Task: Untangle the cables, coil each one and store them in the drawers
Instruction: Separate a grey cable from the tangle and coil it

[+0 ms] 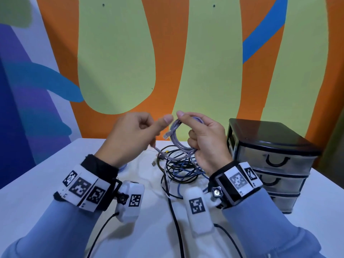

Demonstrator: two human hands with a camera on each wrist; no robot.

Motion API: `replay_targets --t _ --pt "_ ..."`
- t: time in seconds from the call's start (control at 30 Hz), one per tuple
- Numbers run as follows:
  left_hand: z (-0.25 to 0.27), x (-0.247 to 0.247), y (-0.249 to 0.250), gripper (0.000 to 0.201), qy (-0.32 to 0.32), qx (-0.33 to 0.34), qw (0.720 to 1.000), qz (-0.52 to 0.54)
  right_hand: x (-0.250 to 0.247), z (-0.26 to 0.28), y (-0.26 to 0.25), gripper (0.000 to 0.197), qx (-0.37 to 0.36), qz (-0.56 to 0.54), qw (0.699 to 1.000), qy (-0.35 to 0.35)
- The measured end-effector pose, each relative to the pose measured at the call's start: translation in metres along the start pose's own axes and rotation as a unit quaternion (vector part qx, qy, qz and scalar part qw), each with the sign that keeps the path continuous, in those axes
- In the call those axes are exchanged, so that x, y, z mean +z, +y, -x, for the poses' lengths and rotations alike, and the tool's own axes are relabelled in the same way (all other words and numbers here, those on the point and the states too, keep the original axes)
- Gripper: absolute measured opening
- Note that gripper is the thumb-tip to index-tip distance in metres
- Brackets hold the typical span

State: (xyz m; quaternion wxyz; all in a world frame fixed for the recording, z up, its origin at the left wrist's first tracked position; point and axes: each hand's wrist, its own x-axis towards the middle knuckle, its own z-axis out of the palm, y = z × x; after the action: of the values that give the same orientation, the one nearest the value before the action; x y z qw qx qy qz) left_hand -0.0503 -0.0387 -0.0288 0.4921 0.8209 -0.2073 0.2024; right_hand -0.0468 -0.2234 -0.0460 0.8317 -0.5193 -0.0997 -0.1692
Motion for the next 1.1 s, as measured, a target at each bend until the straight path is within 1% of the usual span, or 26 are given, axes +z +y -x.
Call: replay_targets --t 0.03,0.07,0.1,0.17,0.2,0.23,0.3,0.37,0.43,0.47,0.53,0.6,0.67,0.73,0.77,0.87,0.93,1.0,1.07,1.1 --pt "-0.001 -0.003 0.000 0.071 -0.014 -0.038 0.999 -0.003 -0.002 -0.002 -0.001 0.013 -0.007 -0.017 1.000 0.021" --pt "-0.001 -0.005 -0.002 0.073 -0.036 -0.076 0.996 -0.007 -0.004 -0.004 -0.002 0.013 -0.012 -0.038 0.998 0.040" --pt "-0.001 -0.006 -0.003 0.071 -0.063 -0.111 0.992 -0.014 -0.006 -0.005 -0.003 0.012 -0.017 -0.058 0.997 0.053" --pt "-0.001 -0.004 -0.006 0.059 -0.116 -0.167 0.979 0.007 -0.008 -0.006 -0.005 0.012 -0.020 -0.084 0.994 0.059" --pt "0.000 -0.001 -0.007 0.052 -0.130 -0.186 0.973 0.044 -0.008 -0.006 -0.007 0.012 -0.017 -0.088 0.994 0.054" --pt "-0.001 0.002 -0.008 0.045 -0.130 -0.197 0.967 0.095 -0.007 -0.005 -0.007 0.009 -0.011 -0.087 0.995 0.045" --pt "-0.003 0.006 -0.011 0.028 -0.102 -0.192 0.955 0.199 -0.005 -0.004 -0.007 0.005 0.006 -0.072 0.997 0.021" --pt "-0.005 0.008 -0.012 0.017 -0.063 -0.173 0.940 0.287 -0.004 -0.002 -0.006 0.010 0.028 -0.061 0.998 -0.006" --pt "-0.008 0.007 -0.012 0.017 -0.039 -0.136 0.930 0.339 -0.004 -0.002 -0.006 0.015 0.041 -0.039 0.998 -0.030" --pt "-0.008 0.007 -0.010 0.017 -0.032 -0.113 0.928 0.355 -0.004 -0.002 -0.005 0.011 0.040 -0.015 0.998 -0.040" --pt "-0.006 0.006 -0.005 0.018 -0.020 -0.073 0.927 0.367 -0.004 -0.001 -0.004 0.003 0.027 0.041 0.997 -0.057" --pt "-0.003 0.007 -0.005 0.019 -0.021 -0.039 0.936 0.349 -0.004 0.000 -0.003 0.005 0.009 0.086 0.994 -0.065" --pt "-0.001 0.006 -0.006 0.016 -0.036 -0.007 0.949 0.314 -0.003 0.001 -0.003 0.006 -0.009 0.123 0.990 -0.073" --pt "0.000 0.003 -0.007 0.025 -0.066 0.011 0.958 0.281 -0.003 0.002 -0.004 0.013 -0.005 0.141 0.987 -0.078" --pt "0.000 0.003 -0.007 0.029 -0.084 0.009 0.959 0.270 -0.003 0.002 -0.005 0.020 0.006 0.139 0.987 -0.081" --pt "0.003 0.005 -0.004 0.026 -0.140 -0.029 0.952 0.271 -0.003 0.002 -0.008 0.040 0.045 0.122 0.986 -0.104" --pt "0.003 0.006 -0.005 0.028 -0.146 -0.043 0.947 0.283 -0.002 0.002 -0.009 0.047 0.060 0.100 0.986 -0.116" --pt "0.002 0.006 -0.005 0.038 -0.130 -0.048 0.942 0.304 -0.001 0.003 -0.011 0.041 0.066 0.057 0.990 -0.114" --pt "0.001 0.005 -0.006 0.057 -0.129 -0.054 0.931 0.339 0.001 0.004 -0.011 0.031 0.069 0.008 0.992 -0.110" --pt "0.000 0.005 -0.006 0.062 -0.128 -0.057 0.924 0.355 0.002 0.004 -0.011 0.028 0.069 -0.011 0.991 -0.112"
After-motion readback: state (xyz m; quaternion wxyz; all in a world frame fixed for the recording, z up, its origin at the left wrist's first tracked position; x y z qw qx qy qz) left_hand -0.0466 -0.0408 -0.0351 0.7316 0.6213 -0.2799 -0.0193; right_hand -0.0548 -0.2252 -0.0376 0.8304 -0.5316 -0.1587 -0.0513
